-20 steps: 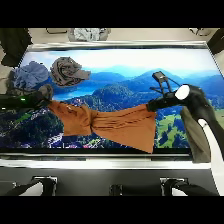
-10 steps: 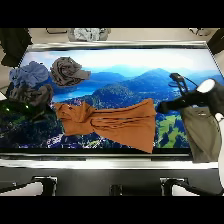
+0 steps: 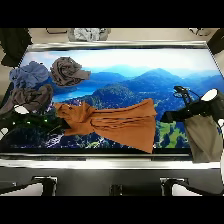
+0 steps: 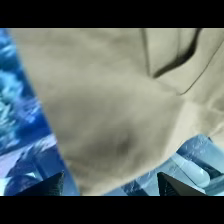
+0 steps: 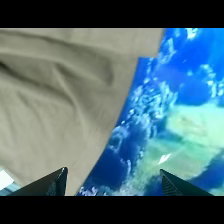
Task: Fold the shirts.
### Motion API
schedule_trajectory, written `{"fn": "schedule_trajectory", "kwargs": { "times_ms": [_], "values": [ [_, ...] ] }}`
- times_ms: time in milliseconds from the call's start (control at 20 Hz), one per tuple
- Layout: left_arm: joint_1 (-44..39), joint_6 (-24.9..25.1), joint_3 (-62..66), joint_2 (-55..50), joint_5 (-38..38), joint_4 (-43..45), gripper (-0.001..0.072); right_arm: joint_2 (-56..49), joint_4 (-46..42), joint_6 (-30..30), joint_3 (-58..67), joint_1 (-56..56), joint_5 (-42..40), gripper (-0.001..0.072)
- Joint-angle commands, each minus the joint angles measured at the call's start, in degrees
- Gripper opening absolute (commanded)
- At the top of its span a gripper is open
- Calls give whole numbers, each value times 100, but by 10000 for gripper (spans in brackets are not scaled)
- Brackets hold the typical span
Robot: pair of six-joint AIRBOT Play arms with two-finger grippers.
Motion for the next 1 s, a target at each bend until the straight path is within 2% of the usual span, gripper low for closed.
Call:
{"fn": "schedule_trajectory", "kwargs": {
  "times_ms": [0, 50, 200, 350, 400, 550, 600, 650, 750, 950],
  "values": [
    [-258, -133, -87, -22, 531, -116, 624, -50, 7, 94, -37, -15, -380, 689],
    [-280, -225, -87, -35, 595, -116, 515, -85, 15, 122, -46, -15, -450, 689],
    [-308, -280, -90, -101, 614, -114, 451, -254, 98, 133, -59, -15, -564, 689],
    [-304, -275, -76, -120, 507, -111, 318, -407, 267, 131, -59, -15, -590, 689],
    [-256, -273, -22, -103, 387, -109, 317, -420, 267, 129, -59, -15, -577, 689],
    [136, -142, 278, 131, -227, 70, 356, -417, 256, 52, -59, -15, -564, 688],
    [291, -144, 319, 256, -380, 212, 520, -417, 254, 26, -59, -15, -566, 688],
    [433, -144, 313, 363, -505, 404, 594, -417, 254, 20, -59, -15, -581, 688],
    [531, -146, 188, 393, -595, 667, 594, -420, 256, 13, -59, -15, -623, 688],
    [236, -109, -492, 223, 94, -140, 594, -417, 258, -35, -61, -15, -616, 688]
  ]
}}
